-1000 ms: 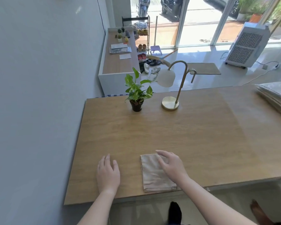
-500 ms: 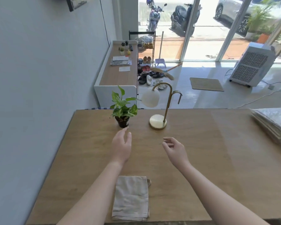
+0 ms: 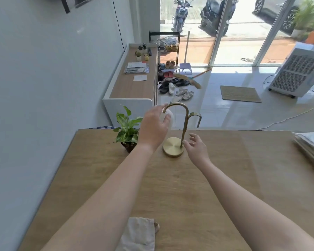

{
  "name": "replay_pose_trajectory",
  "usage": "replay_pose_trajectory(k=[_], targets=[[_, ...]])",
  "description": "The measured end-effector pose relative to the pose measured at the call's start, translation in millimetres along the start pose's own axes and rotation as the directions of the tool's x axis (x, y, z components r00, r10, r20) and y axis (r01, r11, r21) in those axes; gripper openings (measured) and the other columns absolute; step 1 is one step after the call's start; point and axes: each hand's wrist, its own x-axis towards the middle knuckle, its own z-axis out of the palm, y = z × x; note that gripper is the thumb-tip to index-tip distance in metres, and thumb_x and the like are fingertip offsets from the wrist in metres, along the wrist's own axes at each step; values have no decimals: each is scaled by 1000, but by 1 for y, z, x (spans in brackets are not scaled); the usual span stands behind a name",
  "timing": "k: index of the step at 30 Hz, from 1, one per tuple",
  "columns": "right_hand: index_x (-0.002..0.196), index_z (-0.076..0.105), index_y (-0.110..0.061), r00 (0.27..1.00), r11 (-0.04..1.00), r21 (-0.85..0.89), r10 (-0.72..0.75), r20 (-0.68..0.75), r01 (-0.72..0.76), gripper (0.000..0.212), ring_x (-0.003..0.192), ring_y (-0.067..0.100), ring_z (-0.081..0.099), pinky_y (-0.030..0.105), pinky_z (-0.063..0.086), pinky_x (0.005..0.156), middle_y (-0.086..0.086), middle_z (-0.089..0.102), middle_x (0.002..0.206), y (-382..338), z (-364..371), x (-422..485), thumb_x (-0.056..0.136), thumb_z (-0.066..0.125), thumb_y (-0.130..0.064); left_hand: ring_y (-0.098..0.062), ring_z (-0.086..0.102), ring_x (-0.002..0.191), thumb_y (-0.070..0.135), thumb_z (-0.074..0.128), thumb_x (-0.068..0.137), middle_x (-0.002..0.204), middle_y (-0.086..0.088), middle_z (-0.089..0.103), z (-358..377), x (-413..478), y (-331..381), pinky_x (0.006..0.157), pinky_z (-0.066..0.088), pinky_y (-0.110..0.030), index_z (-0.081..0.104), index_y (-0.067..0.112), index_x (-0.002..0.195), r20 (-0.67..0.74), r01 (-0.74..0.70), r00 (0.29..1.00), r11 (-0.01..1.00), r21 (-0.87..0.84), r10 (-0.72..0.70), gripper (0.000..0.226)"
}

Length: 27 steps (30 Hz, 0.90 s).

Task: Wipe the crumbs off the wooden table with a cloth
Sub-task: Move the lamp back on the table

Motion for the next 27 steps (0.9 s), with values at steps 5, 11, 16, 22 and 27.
replay_pose_trajectory(k=[5, 11, 16, 22, 27], targets=[[155, 48, -19, 997, 999, -32, 33, 64, -31, 60, 128, 21, 62, 43, 51, 108, 5, 57, 153, 4, 13, 31, 103, 67, -40, -19, 61, 124, 27, 66, 103, 132, -1, 71, 13, 33, -8, 112, 44, -32, 66, 16, 141, 34, -40, 999, 996, 80, 37, 40], [145, 58, -14, 997, 995, -82, 58, 49, -54, 47, 126, 23, 65, 40, 51, 104, 6, 66, 141, 11, 27, 50, 105, 63, -38, -14, 67, 110, 19, 70, 101, 118, 2, 76, 17, 45, -17, 100, 47, -24, 73, 16, 131, 17, -88, 996, 994, 70, 87, 31], [121, 71, -12, 996, 987, -155, 57, 69, -45, 28, 109, 25, 67, 36, 48, 85, 2, 71, 109, 15, 36, 55, 108, 57, -33, -14, 69, 104, 15, 69, 101, 111, 2, 79, 15, 50, -20, 95, 49, -22, 78, 15, 121, -28, -111, 993, 993, 51, 112, 22], [95, 66, -11, 997, 973, -228, 49, 60, -34, 28, 86, 29, 66, 38, 45, 68, 4, 69, 86, 19, 41, 56, 111, 51, -28, -14, 71, 105, 12, 70, 100, 111, -1, 79, 10, 50, -20, 98, 55, -29, 79, 13, 122, -13, -113, 994, 994, 12, 113, 24], [94, 65, -11, 996, 976, -214, 60, 61, -46, 26, 84, 27, 67, 42, 52, 74, 6, 71, 87, 12, 39, 47, 111, 51, -24, -15, 72, 104, 10, 71, 99, 110, -2, 80, 3, 47, -19, 98, 56, -30, 80, 11, 122, 16, -120, 993, 993, 2, 120, 24]])
